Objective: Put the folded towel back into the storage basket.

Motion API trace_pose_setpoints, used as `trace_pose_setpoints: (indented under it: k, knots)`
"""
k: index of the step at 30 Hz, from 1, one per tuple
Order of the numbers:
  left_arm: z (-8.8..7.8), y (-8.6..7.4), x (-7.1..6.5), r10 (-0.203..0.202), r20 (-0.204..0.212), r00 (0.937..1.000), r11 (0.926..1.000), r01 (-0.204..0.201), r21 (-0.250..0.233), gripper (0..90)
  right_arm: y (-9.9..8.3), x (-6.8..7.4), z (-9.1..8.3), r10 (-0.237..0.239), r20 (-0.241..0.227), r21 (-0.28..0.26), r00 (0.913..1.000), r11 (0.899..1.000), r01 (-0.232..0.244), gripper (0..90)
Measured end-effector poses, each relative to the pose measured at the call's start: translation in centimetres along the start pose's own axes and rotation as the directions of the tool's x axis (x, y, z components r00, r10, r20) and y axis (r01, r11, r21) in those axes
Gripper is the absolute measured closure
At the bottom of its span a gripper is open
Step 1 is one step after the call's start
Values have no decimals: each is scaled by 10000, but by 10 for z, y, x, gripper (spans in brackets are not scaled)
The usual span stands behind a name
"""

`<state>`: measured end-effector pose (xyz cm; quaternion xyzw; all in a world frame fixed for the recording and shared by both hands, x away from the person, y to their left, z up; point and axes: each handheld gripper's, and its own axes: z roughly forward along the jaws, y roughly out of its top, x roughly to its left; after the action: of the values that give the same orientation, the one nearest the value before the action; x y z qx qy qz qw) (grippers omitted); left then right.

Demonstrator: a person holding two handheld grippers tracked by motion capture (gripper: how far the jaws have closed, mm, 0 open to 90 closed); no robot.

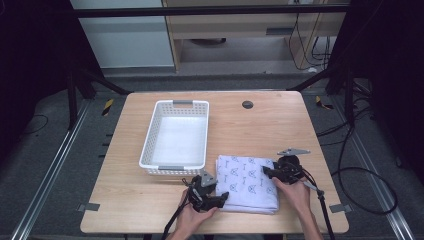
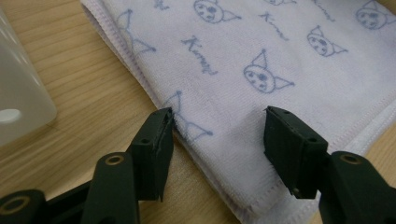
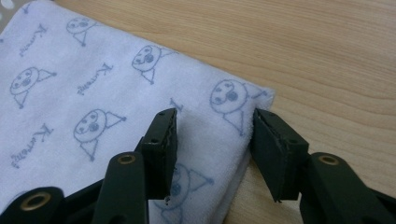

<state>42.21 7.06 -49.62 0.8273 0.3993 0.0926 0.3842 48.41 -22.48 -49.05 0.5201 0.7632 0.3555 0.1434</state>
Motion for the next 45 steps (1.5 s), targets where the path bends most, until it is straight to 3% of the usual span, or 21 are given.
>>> trace_pose_setpoints:
  k: [9, 17, 23, 30, 38, 45]
  knots:
    - [2, 1, 3, -156, 198, 9997, 9998, 153, 126, 427, -1, -2, 2, 359, -169, 93, 9992, 9993, -357, 531]
    - [2, 2, 1, -257, 242, 9994, 9994, 252, 222, 494, 0, -2, 2, 654, -366, 200, 9972, 9977, -647, 605]
    - [2, 3, 1, -541, 511, 9972, 9984, 531, 197, 627, 1, 1, 1, 638, -381, 141, 9972, 9979, -633, 731]
    - [0, 4, 0, -603, 533, 9968, 9982, 602, 51, 708, 2, 2, -2, 759, -436, 68, 9962, 9971, -757, 763]
    - [-7, 7, -1, -676, 650, 9956, 9975, 689, -182, 736, 7, 6, -17, 457, -517, -432, 9976, 9979, -480, 768]
    - [-20, 13, -4, -253, 699, 9972, 9983, 288, -502, 747, 7, 13, -41, 442, -704, -1080, 9965, 9928, -516, 771]
